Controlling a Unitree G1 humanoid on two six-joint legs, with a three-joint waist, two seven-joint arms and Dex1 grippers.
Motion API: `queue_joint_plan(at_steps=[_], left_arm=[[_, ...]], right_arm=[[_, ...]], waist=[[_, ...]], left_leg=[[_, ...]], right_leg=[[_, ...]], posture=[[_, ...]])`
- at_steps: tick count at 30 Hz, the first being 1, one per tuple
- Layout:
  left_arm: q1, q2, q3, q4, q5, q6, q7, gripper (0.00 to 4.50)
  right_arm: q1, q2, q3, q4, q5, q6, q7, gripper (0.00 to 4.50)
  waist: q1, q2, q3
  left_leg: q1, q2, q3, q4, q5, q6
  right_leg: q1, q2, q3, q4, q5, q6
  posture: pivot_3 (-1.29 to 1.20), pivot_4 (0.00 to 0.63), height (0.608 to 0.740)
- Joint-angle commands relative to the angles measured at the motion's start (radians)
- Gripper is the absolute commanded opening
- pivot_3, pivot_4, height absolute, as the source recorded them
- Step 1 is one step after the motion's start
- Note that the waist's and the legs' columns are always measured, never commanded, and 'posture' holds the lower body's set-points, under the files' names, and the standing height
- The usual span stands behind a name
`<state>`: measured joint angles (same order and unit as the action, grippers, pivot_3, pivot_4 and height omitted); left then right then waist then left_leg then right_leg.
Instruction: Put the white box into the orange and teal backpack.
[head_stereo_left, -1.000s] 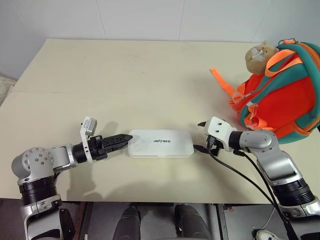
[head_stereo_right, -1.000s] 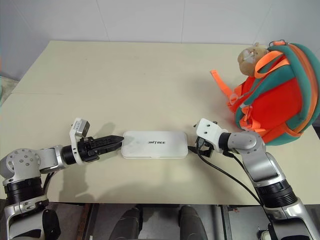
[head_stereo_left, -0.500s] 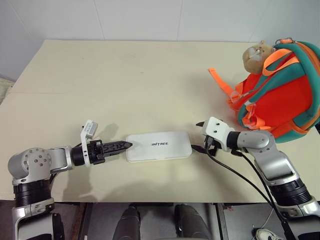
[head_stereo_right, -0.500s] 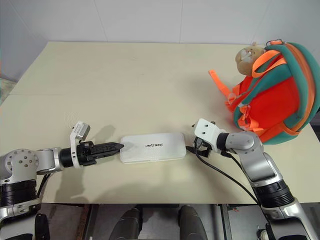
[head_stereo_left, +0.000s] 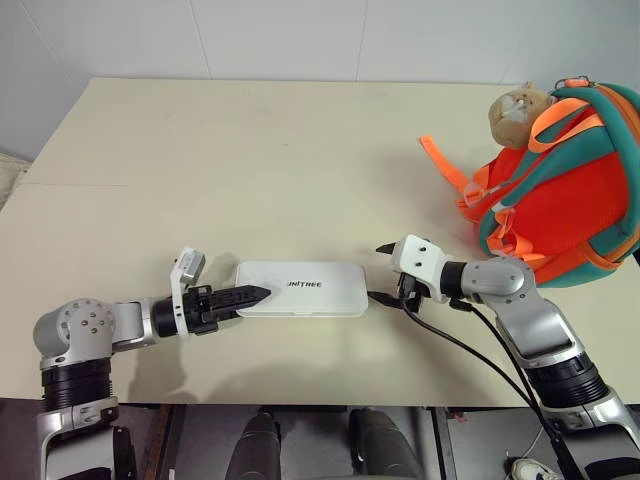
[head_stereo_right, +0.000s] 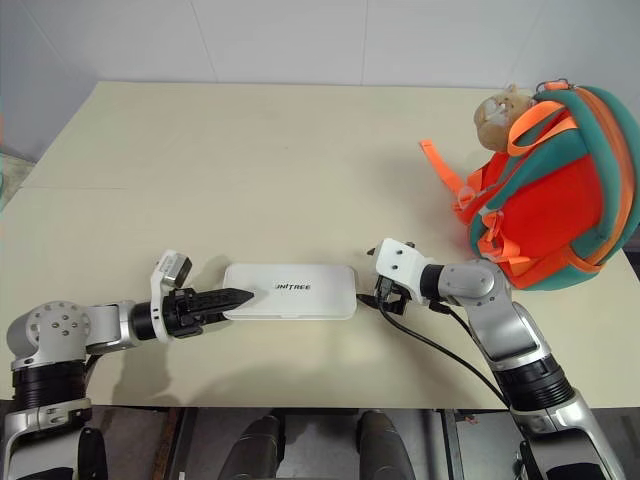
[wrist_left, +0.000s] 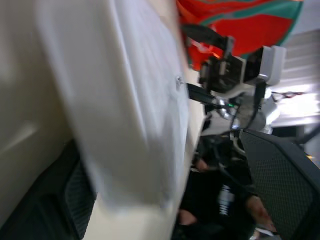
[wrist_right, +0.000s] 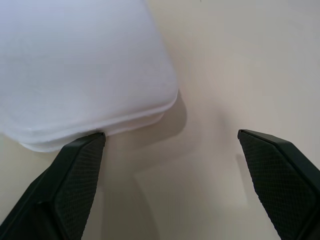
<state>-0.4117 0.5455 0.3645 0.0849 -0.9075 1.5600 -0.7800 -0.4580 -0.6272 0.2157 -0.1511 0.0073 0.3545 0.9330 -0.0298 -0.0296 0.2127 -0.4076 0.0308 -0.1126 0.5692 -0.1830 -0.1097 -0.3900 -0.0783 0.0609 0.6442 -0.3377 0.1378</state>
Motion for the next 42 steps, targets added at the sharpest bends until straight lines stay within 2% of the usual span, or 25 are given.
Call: queue_joint_plan(at_steps=[1,5,13,21,26,32,35,42], left_arm=[[-0.015,-0.021,0.004,-0.027,-0.030,-0.031,-0.003,4.45],[-0.028,-0.019,0.023,-0.008,-0.021,-0.062,0.007,4.45],[-0.038,0.058,0.010,0.028,-0.013,-0.081,-0.025,4.45],[-0.041,0.205,-0.121,0.084,0.035,-0.152,-0.149,4.45],[-0.054,0.240,-0.168,0.117,0.062,-0.202,-0.196,4.45],[-0.094,0.259,-0.166,0.190,0.084,-0.244,-0.226,4.45],[-0.099,0.266,-0.172,0.207,0.090,-0.253,-0.242,3.93],[-0.098,0.262,-0.167,0.204,0.086,-0.248,-0.249,1.82]], right_arm=[[-0.014,0.000,-0.007,-0.015,0.017,-0.015,0.007,4.50],[-0.009,-0.008,-0.016,-0.021,0.021,-0.011,0.009,4.50],[-0.005,-0.013,-0.018,-0.021,0.023,-0.009,0.009,4.50],[-0.012,-0.012,-0.016,-0.013,0.023,-0.013,0.011,4.50],[-0.013,-0.011,-0.015,-0.013,0.024,-0.013,0.012,4.50],[-0.010,-0.011,-0.016,-0.018,0.025,-0.009,0.012,4.50],[-0.009,-0.011,-0.016,-0.021,0.025,-0.007,0.012,4.50],[-0.008,-0.012,-0.017,-0.022,0.026,-0.008,0.012,4.50]], waist=[[0.000,0.000,0.000],[0.000,0.000,0.000],[-0.001,0.000,0.000],[-0.001,0.000,0.000],[0.000,0.000,0.000],[-0.002,0.000,0.000],[-0.001,0.000,0.000],[0.000,0.000,0.000]], left_leg=[[0.000,0.000,0.000,0.000,0.000,0.000],[0.000,0.000,0.000,0.000,0.000,0.000],[0.000,0.000,0.000,0.000,0.000,0.000],[0.000,0.000,0.000,-0.001,0.000,0.000],[0.000,0.000,0.000,-0.002,0.000,0.000],[0.000,0.000,0.000,-0.003,0.000,0.000],[0.000,0.000,0.000,-0.003,0.000,0.000],[0.000,0.000,0.000,-0.004,0.000,0.000]], right_leg=[[0.000,0.000,0.000,0.000,0.000,0.000],[0.000,0.000,0.000,0.000,0.000,0.000],[0.000,0.000,0.000,0.000,0.000,0.000],[0.000,0.000,0.000,0.000,0.000,0.000],[-0.001,0.000,0.000,-0.001,0.000,0.000],[-0.001,0.000,0.000,-0.001,0.000,-0.001],[-0.001,0.000,0.000,-0.001,0.000,0.000],[-0.001,0.000,0.000,-0.001,-0.001,0.000]], posture=[[0.00,0.150,0.740],[0.00,0.150,0.740],[0.00,0.150,0.740],[0.00,0.150,0.740],[0.00,0.150,0.740],[0.00,0.150,0.740],[0.00,0.150,0.740],[0.00,0.150,0.740]])
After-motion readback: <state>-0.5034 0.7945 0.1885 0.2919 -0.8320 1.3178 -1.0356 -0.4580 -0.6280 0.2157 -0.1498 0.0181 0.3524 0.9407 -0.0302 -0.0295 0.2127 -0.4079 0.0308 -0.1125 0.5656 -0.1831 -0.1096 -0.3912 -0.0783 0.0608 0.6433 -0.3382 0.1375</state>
